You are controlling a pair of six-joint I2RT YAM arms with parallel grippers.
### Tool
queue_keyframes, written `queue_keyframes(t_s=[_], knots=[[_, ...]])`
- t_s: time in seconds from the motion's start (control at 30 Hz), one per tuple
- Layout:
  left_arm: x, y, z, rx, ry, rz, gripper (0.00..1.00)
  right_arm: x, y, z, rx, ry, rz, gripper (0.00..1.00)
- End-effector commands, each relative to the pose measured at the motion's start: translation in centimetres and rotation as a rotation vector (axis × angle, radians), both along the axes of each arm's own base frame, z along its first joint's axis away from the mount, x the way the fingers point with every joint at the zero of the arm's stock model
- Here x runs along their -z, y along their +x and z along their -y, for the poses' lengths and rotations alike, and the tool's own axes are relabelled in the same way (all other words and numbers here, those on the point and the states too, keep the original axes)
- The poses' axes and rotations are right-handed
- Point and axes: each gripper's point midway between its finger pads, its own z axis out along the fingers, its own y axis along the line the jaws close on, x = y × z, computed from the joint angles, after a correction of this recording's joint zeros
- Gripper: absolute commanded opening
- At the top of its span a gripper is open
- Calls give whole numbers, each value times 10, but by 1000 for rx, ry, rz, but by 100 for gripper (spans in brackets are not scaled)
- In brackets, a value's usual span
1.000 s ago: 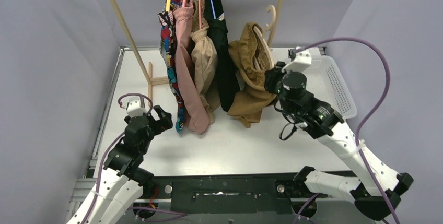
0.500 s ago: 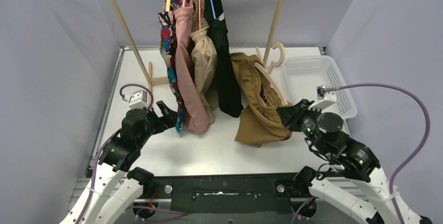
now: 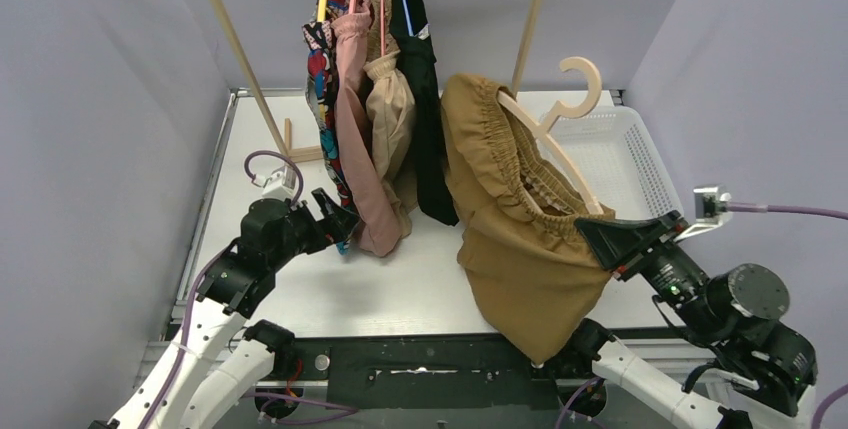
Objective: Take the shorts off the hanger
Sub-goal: Pick up the hanger from the clothes rod.
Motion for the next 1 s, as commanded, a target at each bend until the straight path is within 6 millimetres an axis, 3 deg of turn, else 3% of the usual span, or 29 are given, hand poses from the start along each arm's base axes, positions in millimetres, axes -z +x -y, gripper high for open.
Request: queue_keyframes(t_s=[0.0,0.1,0.17,0.23,0.37,0.47,0.83,0.97], knots=[[-27,5,10,29,-69,82,85,-54,-15,14,-11,41,172,0],[-27,4,14,55,-71,81,84,-68,-24,12,-64,25,235,0],[-30,3,19,88,-71,89,83,-65,-25,7,-89,-10,233,0],[-34,4,23,116,-72,101,81,-50,-18,2,-93,-69,188,0],[-49,4,30,167,-75,140,78,-1,-6,-16,-132,-170,40,0],[-66,2,33,200,-83,193,78,25,-10,-36,-225,-173,-17,0],[-144,-15,62,397,-224,398,78,76,-26,-75,-471,-237,-117,0],[-157,-27,77,538,-214,463,76,87,-28,-84,-533,-261,-123,0]])
